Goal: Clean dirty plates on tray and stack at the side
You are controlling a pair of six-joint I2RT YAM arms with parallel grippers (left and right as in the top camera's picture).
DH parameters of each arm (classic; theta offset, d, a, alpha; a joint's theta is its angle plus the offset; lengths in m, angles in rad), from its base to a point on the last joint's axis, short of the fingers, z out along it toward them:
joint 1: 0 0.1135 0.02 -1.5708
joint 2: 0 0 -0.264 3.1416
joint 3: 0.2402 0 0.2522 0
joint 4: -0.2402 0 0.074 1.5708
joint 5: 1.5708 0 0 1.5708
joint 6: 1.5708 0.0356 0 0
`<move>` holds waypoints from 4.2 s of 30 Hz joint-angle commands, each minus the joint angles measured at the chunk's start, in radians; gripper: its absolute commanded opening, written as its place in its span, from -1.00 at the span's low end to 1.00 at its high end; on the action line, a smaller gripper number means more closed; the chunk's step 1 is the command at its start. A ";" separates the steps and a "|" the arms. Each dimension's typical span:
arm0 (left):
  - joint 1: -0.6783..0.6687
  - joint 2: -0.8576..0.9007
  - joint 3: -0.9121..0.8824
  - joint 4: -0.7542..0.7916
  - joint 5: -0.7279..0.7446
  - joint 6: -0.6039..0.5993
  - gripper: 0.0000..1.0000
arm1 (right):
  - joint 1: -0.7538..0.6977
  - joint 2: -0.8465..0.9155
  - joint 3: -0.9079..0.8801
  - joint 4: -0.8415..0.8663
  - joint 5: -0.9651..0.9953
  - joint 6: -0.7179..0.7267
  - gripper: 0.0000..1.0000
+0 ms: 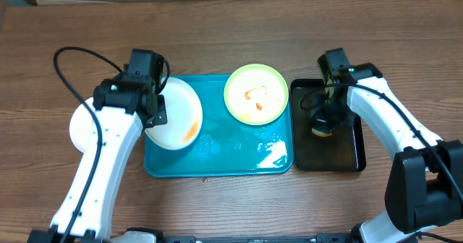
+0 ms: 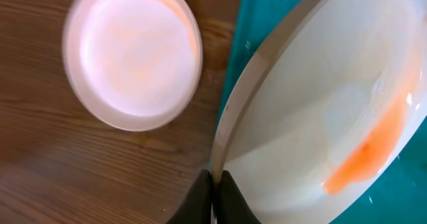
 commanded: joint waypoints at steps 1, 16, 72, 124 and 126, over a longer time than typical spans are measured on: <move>-0.084 -0.063 0.018 0.026 -0.240 -0.085 -0.92 | -0.003 -0.014 -0.064 0.040 0.011 0.012 -0.92; -0.540 -0.052 0.017 0.068 -0.740 -0.101 -0.92 | -0.003 -0.014 -0.123 0.092 -0.019 0.012 -0.92; 0.229 -0.035 0.017 -0.041 0.188 -0.082 -0.92 | -0.093 0.117 -0.242 0.383 -0.324 -0.055 -0.91; 0.668 0.180 0.014 0.203 0.442 -0.022 0.86 | -0.115 0.091 -0.221 0.192 -0.201 -0.121 -0.92; 0.573 0.133 0.014 0.231 0.478 0.033 0.87 | -0.115 0.091 -0.221 0.192 -0.201 -0.121 -0.92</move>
